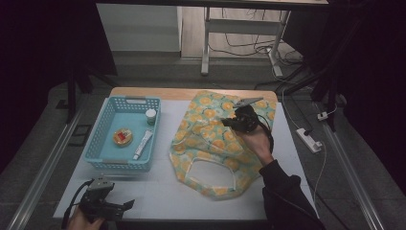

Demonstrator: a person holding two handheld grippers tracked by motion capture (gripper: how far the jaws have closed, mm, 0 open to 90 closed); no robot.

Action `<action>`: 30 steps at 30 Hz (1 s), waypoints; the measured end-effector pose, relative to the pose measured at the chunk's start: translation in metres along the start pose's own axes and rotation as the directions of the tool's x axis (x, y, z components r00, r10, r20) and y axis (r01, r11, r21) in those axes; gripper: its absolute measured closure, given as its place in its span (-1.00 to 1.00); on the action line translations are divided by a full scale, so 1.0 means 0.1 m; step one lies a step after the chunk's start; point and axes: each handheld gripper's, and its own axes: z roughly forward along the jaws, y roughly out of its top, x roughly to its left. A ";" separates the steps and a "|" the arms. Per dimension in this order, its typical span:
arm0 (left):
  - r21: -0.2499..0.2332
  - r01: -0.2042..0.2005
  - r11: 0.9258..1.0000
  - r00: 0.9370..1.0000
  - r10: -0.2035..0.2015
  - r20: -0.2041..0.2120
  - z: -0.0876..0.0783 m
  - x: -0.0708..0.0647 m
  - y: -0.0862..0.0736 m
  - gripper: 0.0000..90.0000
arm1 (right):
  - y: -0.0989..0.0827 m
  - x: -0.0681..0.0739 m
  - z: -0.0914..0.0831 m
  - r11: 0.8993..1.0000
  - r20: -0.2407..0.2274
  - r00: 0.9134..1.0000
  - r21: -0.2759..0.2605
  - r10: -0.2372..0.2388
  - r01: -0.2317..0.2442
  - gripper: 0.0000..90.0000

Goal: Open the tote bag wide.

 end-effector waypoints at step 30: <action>0.002 0.001 1.000 1.000 -0.001 -0.006 0.00 0.00 0.00 -0.99 | -0.20 -0.53 0.64 0.995 0.116 0.993 0.089 0.029 -0.039 0.96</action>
